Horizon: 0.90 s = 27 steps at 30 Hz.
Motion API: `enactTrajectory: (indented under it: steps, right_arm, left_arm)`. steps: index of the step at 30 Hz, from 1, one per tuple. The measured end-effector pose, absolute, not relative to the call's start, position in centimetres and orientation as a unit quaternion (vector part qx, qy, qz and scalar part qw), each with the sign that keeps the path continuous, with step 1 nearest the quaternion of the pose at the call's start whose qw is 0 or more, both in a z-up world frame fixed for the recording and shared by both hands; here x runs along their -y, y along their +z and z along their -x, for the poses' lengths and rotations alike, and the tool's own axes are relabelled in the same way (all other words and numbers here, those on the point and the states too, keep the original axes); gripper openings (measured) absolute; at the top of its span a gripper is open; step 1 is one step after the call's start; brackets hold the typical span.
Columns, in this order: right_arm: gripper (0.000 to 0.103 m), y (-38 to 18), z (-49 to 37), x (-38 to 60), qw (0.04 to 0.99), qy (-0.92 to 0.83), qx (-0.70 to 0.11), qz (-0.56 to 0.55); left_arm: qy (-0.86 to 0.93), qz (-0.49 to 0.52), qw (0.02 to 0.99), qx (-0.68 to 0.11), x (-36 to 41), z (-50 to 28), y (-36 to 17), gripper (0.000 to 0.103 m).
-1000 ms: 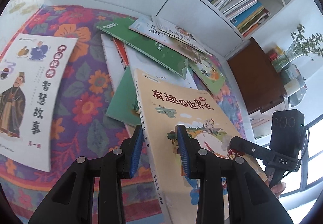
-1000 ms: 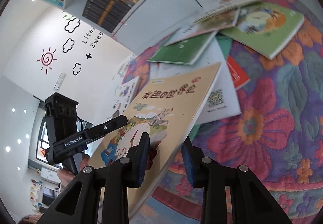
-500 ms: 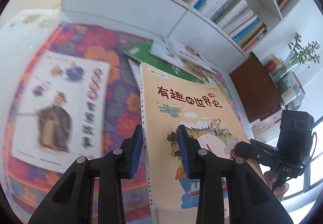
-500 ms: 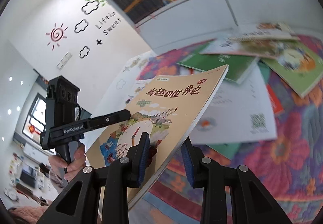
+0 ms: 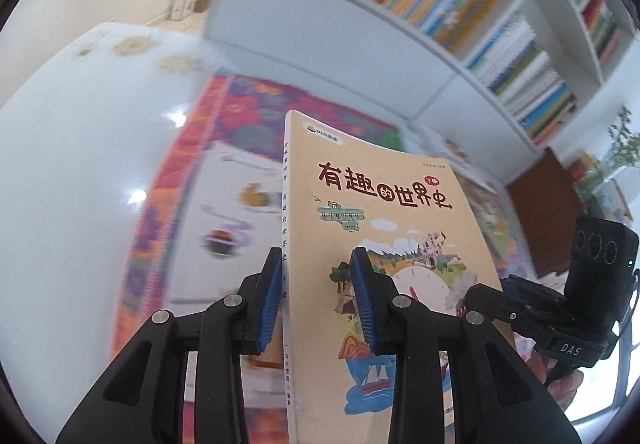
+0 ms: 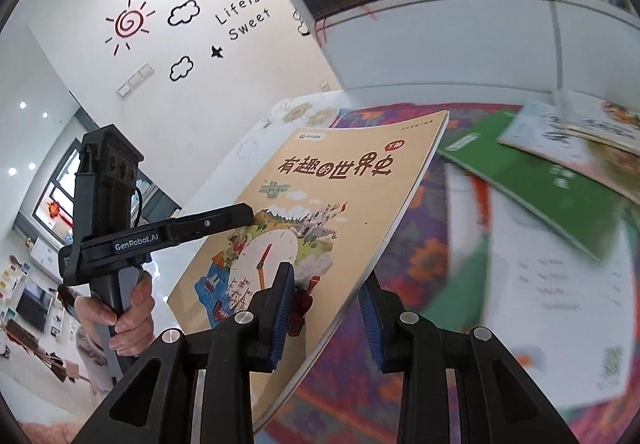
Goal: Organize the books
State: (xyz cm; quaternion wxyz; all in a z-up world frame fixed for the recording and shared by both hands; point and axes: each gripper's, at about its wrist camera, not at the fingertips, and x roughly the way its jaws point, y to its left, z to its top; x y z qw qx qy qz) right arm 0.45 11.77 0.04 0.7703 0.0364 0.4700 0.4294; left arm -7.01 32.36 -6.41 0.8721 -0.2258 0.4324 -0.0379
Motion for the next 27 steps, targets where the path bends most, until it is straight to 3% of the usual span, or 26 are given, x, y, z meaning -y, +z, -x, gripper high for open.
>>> enactTrajectory:
  steps: [11, 27]
  right_arm:
    - [0.032, -7.0, -2.1, -17.9, 0.75, 0.416, -0.514, -0.022]
    - [0.033, -6.8, -1.1, -18.7, 0.762, 0.404, -0.506, -0.01]
  left_arm:
    - [0.012, 0.201, 0.855, -0.477, -35.1, 5.0, -10.8, 0.03]
    - [0.044, 0.175, 0.861, -0.476, -35.3, 4.9, -10.7, 0.03]
